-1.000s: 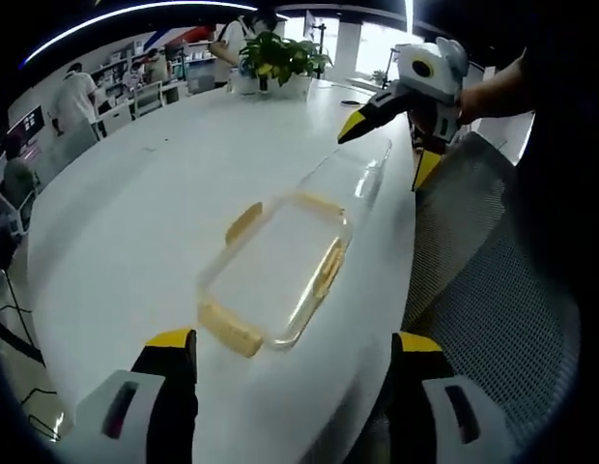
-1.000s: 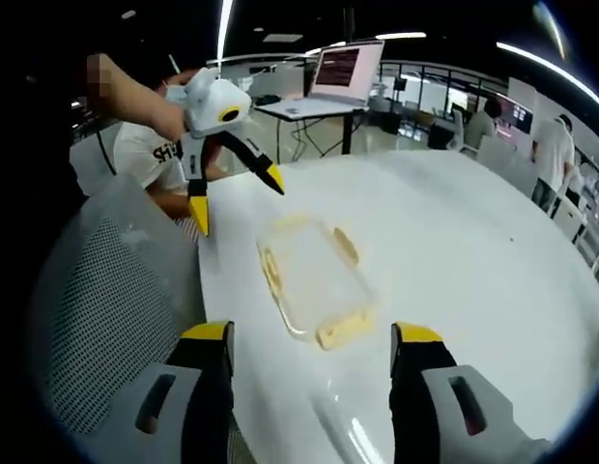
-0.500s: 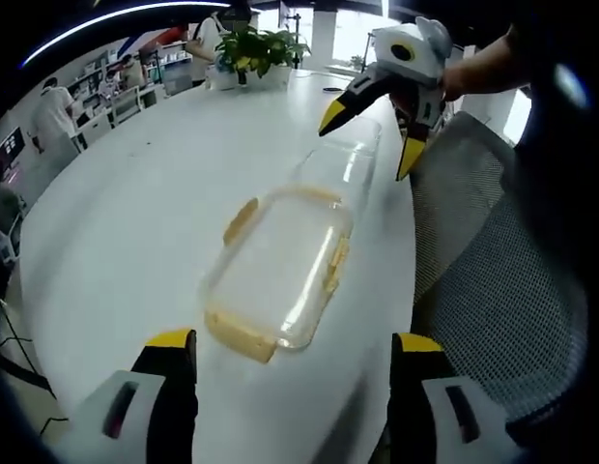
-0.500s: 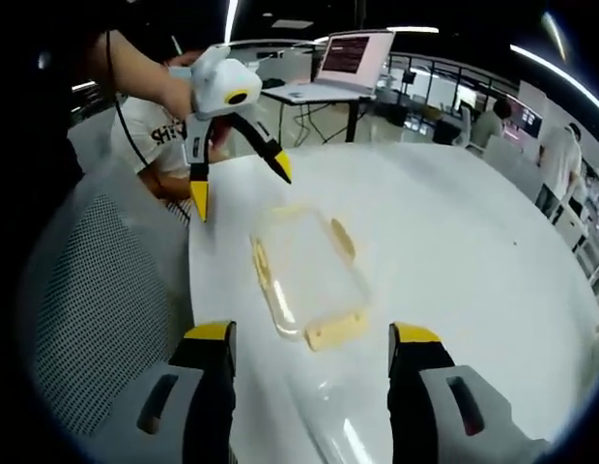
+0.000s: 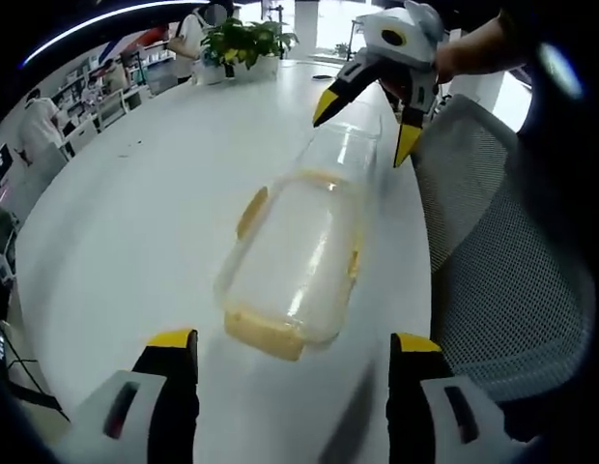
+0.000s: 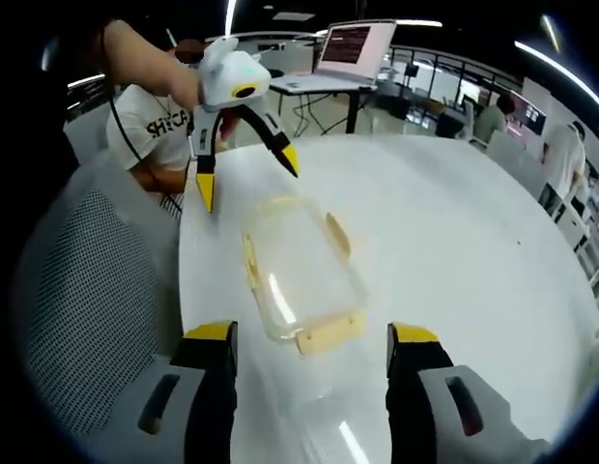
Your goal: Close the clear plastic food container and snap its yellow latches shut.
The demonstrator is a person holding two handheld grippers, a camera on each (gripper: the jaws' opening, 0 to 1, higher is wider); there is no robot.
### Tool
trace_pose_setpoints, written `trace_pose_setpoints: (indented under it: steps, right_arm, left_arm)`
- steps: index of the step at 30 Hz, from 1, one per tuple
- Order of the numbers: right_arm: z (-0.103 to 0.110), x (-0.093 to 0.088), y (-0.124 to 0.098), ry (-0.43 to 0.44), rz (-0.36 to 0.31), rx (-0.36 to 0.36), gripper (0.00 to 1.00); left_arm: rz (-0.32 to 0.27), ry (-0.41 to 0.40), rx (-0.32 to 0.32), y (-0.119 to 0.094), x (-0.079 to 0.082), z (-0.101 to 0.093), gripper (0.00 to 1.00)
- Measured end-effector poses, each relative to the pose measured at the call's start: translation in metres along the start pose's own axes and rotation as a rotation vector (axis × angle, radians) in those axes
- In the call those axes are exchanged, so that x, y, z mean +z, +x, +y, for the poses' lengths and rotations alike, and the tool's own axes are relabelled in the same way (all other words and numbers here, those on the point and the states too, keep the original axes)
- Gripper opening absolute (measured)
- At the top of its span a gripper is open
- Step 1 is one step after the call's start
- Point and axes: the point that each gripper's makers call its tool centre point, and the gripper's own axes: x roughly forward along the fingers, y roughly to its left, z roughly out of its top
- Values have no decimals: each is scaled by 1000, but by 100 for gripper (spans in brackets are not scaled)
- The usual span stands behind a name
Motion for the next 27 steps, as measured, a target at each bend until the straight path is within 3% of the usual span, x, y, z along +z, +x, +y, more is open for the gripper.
trace_pose_setpoints:
  steps: [27]
  right_arm:
    - [-7,-9,25,-115,132,70,55]
  left_arm:
    - [91,103,-65,10,-4,8,73]
